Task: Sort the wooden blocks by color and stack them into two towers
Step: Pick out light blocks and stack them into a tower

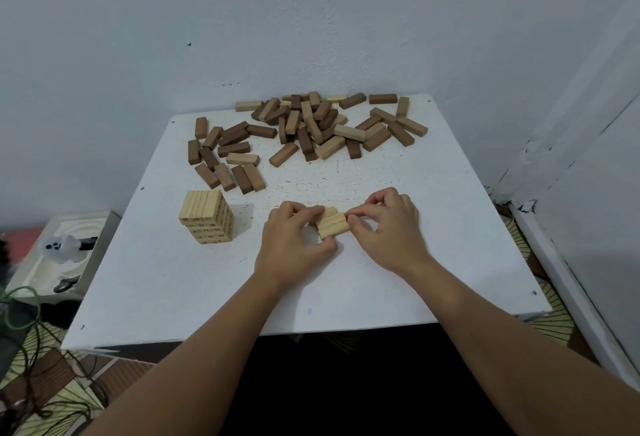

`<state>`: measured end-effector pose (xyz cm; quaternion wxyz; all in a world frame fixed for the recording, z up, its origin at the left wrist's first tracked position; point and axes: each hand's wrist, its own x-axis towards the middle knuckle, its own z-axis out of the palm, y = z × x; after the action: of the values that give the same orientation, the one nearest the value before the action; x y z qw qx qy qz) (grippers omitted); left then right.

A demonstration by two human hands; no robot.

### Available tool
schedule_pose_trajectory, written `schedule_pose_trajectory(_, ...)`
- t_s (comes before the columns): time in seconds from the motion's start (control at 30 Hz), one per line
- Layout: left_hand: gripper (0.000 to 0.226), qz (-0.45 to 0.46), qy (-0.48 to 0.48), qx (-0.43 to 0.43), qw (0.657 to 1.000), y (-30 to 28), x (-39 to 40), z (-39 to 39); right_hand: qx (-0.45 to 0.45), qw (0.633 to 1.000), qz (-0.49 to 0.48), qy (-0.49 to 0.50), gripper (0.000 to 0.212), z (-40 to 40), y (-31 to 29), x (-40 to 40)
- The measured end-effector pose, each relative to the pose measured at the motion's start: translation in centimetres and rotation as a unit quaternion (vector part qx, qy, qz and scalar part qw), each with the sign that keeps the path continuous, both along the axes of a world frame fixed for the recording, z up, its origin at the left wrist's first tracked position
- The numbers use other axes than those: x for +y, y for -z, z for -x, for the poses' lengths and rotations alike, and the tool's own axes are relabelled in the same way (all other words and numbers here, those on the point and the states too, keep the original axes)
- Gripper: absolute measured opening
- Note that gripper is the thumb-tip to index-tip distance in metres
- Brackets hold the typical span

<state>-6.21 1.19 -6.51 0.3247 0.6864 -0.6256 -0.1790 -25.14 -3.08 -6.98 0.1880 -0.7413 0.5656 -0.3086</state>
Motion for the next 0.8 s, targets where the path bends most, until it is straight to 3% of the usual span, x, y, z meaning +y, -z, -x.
schedule_pose_trajectory(0.17, 0.068, -0.002, -0.015, 0.028, 1.000, 0.08, 0.10, -0.21, -0.009, 1.000, 0.002, 0.009, 0.015, -0.03, -0.01, -0.05)
schedule_pose_trajectory(0.37, 0.053, -0.002, -0.053, -0.041, 0.998, 0.01, -0.02, -0.10, 0.002, 1.000, -0.005, -0.003, 0.017, 0.09, -0.13, -0.09)
schedule_pose_trajectory(0.67, 0.056, -0.006, -0.029, 0.052, 0.998, -0.54, -0.06, -0.66, -0.009, 1.000, 0.003, -0.002, 0.016, 0.00, -0.14, -0.04)
schedule_pose_trajectory(0.8, 0.062, 0.002, -0.032, 0.084, 0.996, -0.66, 0.23, -0.89, 0.019, 1.000, -0.008, -0.005, 0.031, 0.05, -0.14, -0.17)
